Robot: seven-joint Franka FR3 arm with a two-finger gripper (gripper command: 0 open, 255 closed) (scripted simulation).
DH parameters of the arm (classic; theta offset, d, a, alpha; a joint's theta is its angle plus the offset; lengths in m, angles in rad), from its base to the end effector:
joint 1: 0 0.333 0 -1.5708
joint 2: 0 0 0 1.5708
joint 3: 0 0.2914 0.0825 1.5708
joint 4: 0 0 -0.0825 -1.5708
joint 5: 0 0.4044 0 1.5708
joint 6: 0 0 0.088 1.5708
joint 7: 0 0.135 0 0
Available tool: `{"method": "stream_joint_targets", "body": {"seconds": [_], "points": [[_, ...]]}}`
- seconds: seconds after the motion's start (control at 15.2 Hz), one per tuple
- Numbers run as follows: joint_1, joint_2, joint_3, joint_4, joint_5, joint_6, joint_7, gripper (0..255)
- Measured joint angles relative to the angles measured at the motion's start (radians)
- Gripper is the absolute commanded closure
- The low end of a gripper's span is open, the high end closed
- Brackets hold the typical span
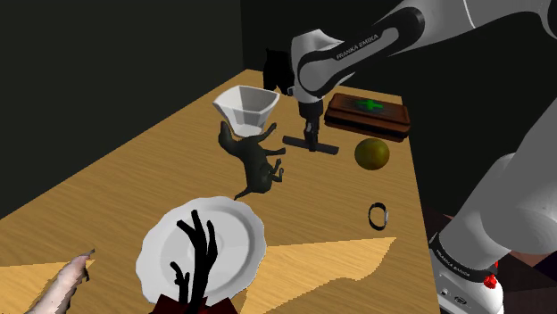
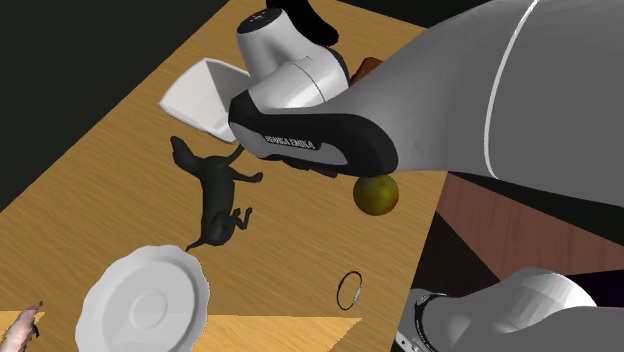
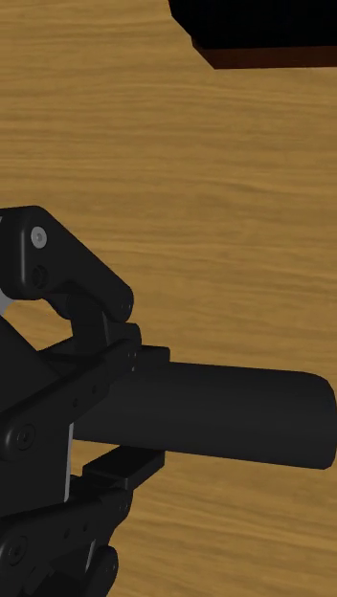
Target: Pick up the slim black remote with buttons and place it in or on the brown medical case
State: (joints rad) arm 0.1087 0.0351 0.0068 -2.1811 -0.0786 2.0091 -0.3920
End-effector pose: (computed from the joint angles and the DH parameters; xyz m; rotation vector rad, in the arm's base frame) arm 0.5212 0.0538 0.2940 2.9706 0.8354 -0.3319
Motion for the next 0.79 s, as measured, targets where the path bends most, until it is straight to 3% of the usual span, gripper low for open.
{"method": "stream_joint_targets", "body": {"seconds": [0.79], "points": [[0.003, -0.017, 0.003, 0.023, 0.010, -0.054, -0.003, 255]]}}
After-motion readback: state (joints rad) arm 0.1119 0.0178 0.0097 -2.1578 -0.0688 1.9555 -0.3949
